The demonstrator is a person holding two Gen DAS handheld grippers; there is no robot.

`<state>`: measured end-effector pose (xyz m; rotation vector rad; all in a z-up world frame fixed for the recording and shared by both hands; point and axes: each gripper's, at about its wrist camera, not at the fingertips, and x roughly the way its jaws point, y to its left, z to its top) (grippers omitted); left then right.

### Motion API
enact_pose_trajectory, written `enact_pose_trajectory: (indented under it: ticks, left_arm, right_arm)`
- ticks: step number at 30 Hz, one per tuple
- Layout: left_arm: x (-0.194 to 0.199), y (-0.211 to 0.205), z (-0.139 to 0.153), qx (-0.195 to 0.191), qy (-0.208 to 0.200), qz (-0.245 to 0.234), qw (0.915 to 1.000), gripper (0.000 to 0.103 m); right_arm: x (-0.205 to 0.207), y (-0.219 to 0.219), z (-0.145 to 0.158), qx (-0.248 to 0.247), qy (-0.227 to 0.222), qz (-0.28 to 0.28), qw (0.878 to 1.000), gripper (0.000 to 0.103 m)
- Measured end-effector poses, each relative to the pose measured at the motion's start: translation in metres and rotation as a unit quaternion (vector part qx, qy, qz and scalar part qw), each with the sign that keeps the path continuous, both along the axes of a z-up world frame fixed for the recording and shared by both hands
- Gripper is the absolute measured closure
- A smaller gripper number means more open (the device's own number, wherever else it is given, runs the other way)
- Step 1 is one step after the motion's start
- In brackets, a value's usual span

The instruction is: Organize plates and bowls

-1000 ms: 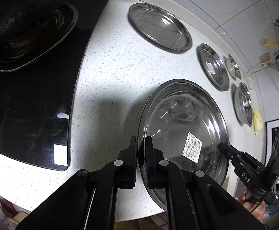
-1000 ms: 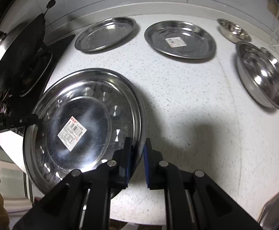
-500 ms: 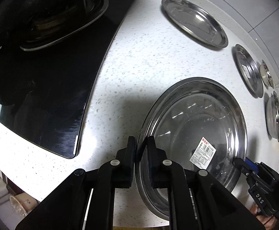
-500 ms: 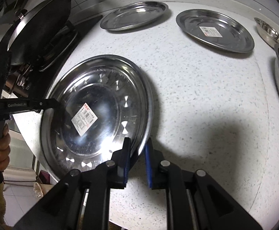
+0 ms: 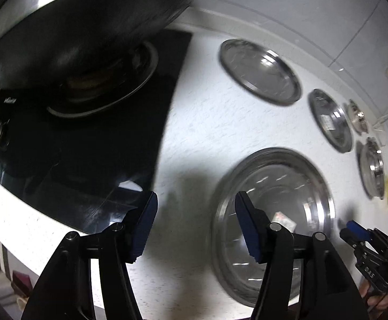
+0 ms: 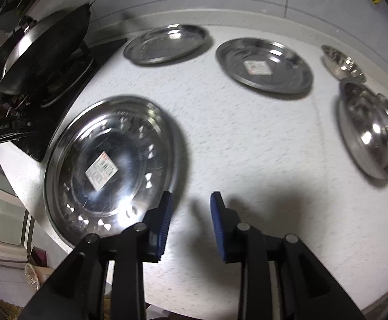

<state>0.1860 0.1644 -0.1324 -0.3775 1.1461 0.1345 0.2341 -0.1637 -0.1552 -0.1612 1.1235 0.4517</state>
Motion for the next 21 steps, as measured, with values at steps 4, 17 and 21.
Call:
enact_pose_trajectory:
  ticks: [4, 17, 21]
  left_arm:
    - [0.022, -0.016, 0.015, -0.003, -0.018, -0.026, 0.9995, 0.033]
    - [0.19, -0.012, -0.011, 0.037, 0.014, 0.036, 0.9985, 0.021]
    - [0.213, 0.003, -0.034, 0.045, 0.03, 0.072, 0.996, 0.02]
  right_arm:
    - [0.022, -0.005, 0.016, 0.006, -0.017, -0.007, 1.0, 0.068]
    - [0.249, 0.089, 0.028, 0.066, -0.007, 0.032, 0.997, 0.054]
    - [0.29, 0.105, 0.005, 0.06, 0.024, 0.034, 0.997, 0.054]
